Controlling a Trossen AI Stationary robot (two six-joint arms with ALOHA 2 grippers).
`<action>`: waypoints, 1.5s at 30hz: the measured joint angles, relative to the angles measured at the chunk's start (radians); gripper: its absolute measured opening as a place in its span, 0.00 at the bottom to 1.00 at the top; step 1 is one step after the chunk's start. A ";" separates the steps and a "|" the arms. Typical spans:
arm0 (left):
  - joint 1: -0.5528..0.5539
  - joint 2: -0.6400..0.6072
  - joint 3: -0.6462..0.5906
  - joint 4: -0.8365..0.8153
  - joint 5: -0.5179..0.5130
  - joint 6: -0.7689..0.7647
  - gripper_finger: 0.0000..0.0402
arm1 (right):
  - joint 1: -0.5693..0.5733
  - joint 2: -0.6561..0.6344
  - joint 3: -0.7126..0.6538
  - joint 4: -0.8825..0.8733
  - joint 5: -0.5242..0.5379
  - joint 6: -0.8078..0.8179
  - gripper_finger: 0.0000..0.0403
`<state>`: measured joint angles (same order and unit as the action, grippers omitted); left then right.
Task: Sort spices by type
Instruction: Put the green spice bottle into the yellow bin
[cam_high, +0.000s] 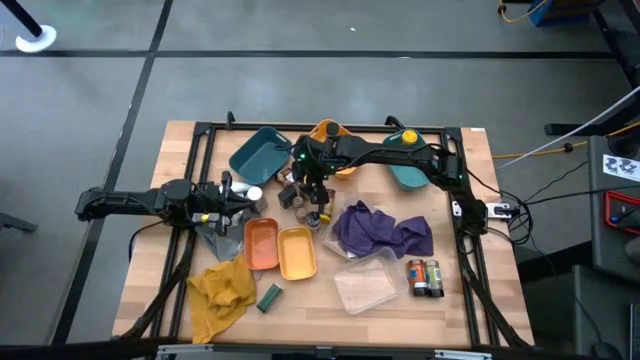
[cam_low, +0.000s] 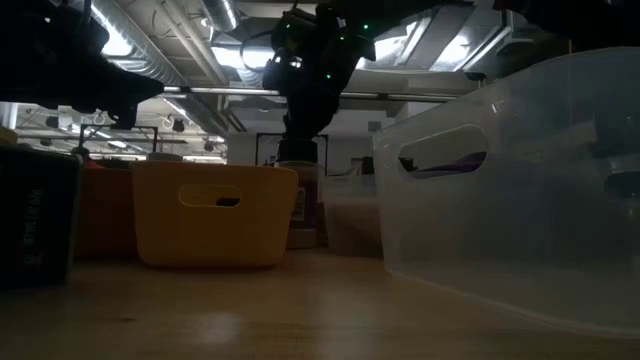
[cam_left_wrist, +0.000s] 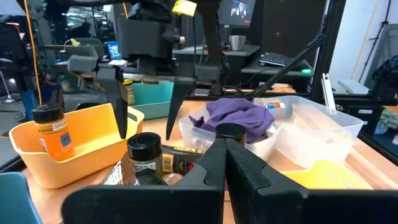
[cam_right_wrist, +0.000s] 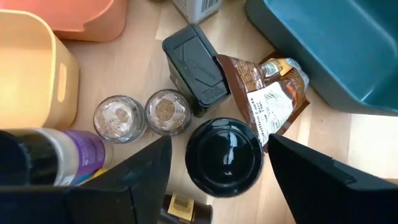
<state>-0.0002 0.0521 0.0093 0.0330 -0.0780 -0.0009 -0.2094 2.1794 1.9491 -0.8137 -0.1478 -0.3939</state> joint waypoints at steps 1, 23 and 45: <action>0.000 0.000 0.000 0.000 0.000 0.000 0.00 | -0.001 0.003 0.000 -0.006 0.000 0.000 0.66; 0.000 0.000 0.000 0.000 0.000 0.000 0.00 | 0.000 0.032 0.000 -0.013 -0.001 0.002 0.65; 0.000 0.000 0.000 0.004 0.000 0.000 0.00 | -0.002 -0.004 0.202 -0.286 0.061 -0.004 0.52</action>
<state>-0.0002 0.0521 0.0092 0.0373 -0.0784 -0.0006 -0.2115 2.1754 2.1516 -1.1002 -0.0864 -0.3982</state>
